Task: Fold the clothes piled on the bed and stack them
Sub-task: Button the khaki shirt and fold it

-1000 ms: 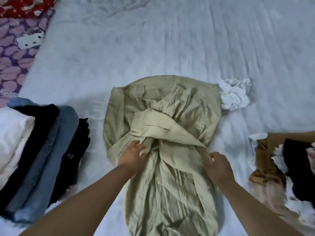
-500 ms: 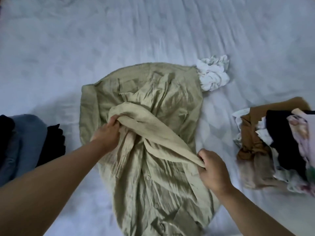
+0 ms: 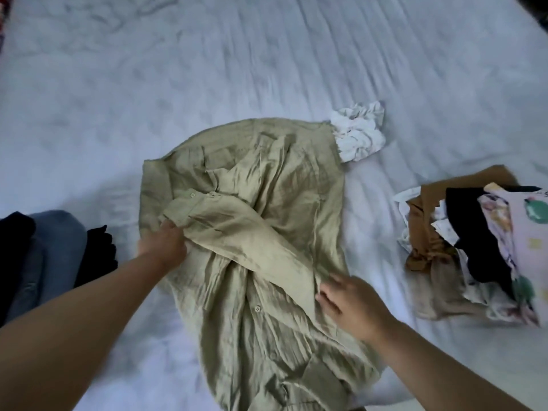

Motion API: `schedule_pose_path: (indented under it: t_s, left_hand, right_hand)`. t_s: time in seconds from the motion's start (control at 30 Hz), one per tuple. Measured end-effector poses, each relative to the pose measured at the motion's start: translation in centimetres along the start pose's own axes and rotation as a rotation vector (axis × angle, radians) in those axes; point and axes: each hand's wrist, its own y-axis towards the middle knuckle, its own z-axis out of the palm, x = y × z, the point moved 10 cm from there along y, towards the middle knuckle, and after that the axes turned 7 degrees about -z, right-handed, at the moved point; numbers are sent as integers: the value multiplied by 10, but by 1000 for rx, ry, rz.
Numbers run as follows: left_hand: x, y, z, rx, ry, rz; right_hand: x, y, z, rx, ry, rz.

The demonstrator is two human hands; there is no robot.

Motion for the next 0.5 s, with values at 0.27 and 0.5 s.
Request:
schedule_pose_path:
  t_s: [0.27,0.5]
  left_hand:
    - [17,22,21,-50,-919,-359]
    - [7,25,31,-14,-1098,-381]
  right_hand:
    - [-53,80,35,303,83,191]
    - [-97,68,40,390,-144,360]
